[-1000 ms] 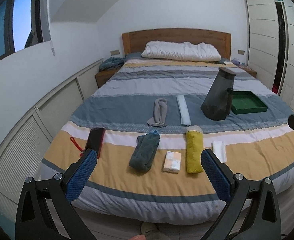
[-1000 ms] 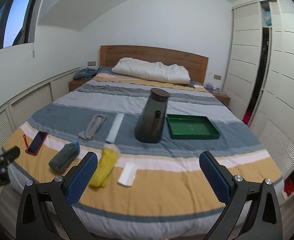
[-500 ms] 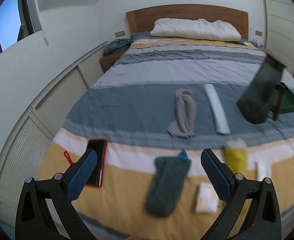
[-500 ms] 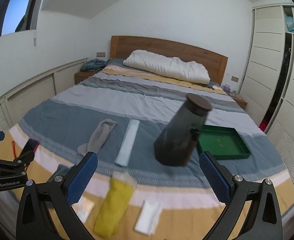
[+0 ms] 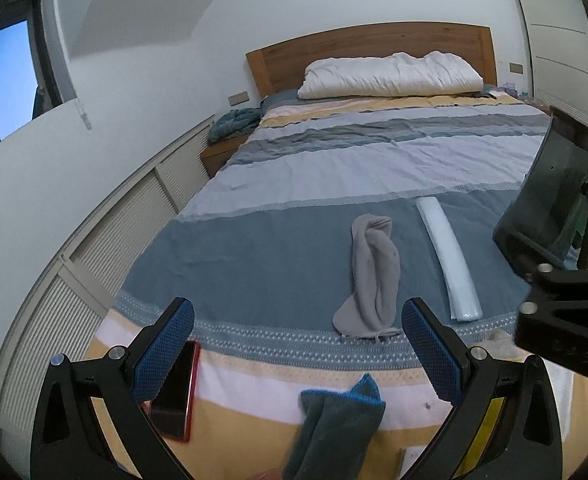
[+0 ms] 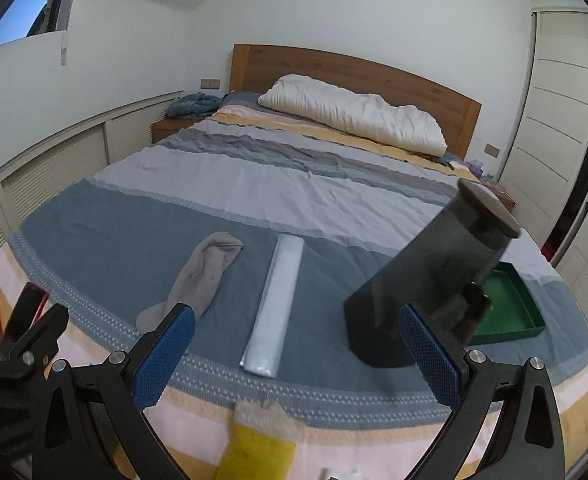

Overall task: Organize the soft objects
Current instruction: 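Move both tools toward the grey sock and clear plastic roll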

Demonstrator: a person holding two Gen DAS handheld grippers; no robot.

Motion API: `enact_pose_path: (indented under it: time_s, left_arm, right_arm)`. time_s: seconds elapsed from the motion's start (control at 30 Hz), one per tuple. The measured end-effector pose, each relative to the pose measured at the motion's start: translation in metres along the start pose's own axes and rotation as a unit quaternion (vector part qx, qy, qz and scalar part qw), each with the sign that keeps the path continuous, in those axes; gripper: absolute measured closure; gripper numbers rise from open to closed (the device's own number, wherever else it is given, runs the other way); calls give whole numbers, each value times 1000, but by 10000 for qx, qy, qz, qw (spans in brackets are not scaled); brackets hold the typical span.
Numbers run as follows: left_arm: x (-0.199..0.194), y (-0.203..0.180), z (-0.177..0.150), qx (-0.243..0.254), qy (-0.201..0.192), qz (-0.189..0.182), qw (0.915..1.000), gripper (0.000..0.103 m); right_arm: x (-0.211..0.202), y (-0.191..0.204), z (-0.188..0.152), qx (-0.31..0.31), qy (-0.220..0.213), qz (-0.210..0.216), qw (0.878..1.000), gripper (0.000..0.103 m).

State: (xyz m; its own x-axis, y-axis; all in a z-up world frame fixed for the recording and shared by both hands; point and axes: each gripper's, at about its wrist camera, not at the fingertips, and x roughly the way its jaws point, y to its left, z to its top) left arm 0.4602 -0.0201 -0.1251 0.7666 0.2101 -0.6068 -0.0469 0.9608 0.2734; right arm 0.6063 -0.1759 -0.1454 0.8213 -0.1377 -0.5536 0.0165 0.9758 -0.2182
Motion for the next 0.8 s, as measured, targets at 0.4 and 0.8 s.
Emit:
enact_pose_path:
  time_s: [0.4,0.8]
  left_arm:
    - [22,-20,11,136,-9,-50,9999,1]
    - [42,-22,17,170,-14,-70,9998,1]
  right_arm:
    - [41,0,2,112,112,-154,9998,0]
    - [69,2,2,136,238,-227,9994,0]
